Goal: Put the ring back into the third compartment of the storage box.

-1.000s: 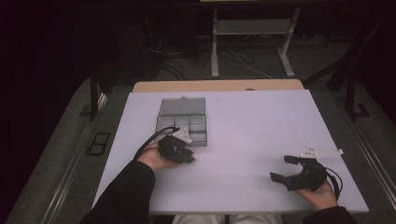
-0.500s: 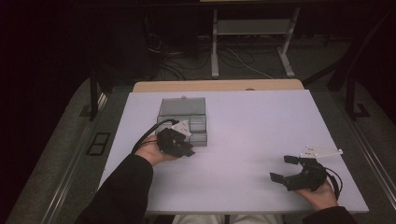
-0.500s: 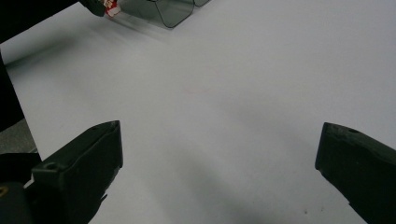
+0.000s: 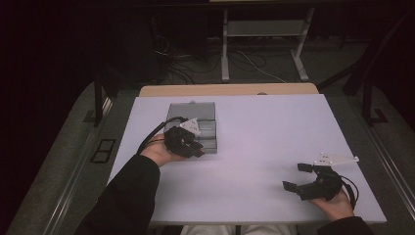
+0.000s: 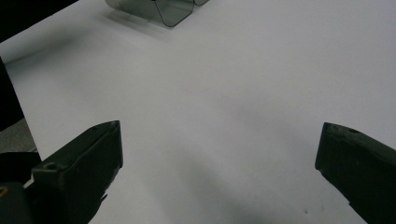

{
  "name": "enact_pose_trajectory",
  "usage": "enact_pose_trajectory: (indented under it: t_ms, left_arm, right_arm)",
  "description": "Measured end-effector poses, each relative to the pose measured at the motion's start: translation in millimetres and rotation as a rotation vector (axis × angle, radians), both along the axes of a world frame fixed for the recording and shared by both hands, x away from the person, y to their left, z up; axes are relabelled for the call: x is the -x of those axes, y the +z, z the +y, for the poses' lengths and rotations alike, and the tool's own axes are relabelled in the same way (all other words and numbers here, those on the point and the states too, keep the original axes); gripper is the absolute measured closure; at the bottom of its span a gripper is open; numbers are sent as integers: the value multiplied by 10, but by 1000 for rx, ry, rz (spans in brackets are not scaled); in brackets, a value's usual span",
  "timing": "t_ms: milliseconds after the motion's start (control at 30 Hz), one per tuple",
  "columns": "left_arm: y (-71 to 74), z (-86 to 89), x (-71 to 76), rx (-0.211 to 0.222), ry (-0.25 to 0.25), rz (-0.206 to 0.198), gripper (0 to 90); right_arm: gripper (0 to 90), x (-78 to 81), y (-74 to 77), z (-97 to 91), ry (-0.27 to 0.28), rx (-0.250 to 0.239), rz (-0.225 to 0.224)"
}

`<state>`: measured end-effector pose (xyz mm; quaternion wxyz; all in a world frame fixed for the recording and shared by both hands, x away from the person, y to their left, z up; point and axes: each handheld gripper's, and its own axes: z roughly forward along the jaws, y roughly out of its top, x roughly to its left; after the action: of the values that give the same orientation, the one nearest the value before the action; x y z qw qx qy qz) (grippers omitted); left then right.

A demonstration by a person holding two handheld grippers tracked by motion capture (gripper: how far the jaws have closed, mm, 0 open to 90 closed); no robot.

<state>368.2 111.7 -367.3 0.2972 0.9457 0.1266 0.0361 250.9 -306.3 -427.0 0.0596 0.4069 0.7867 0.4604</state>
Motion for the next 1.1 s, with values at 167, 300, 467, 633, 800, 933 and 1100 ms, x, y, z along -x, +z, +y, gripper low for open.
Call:
enact_pose_trajectory:
  t_ms: [167, 300, 467, 633, 800, 933, 1100]
  left_arm:
    - [25, 7, -19, 5, 6, -5, 693]
    - [60, 11, -56, 7, 7, -16, 693]
    - [82, 30, -105, 13, 27, -18, 693]
    - [89, 55, -175, 22, 50, -21, 691]
    - [103, 62, -207, 31, 65, -24, 691]
    - [125, 64, -242, 39, 79, -31, 691]
    - [148, 66, -278, 35, 85, -33, 691]
  right_arm:
    - [6, 0, -1, 4, 0, 2, 1]
    - [6, -4, -5, 4, 1, 4, -4]
    - [6, 0, -2, 3, -1, 1, 3]
    - [6, -9, -11, 5, 5, 7, -4]
    - [6, -6, -10, 3, 4, 6, -2]
    - [6, -8, -11, 4, 6, 7, -4]
    - [6, -7, -9, 2, 5, 6, 1]
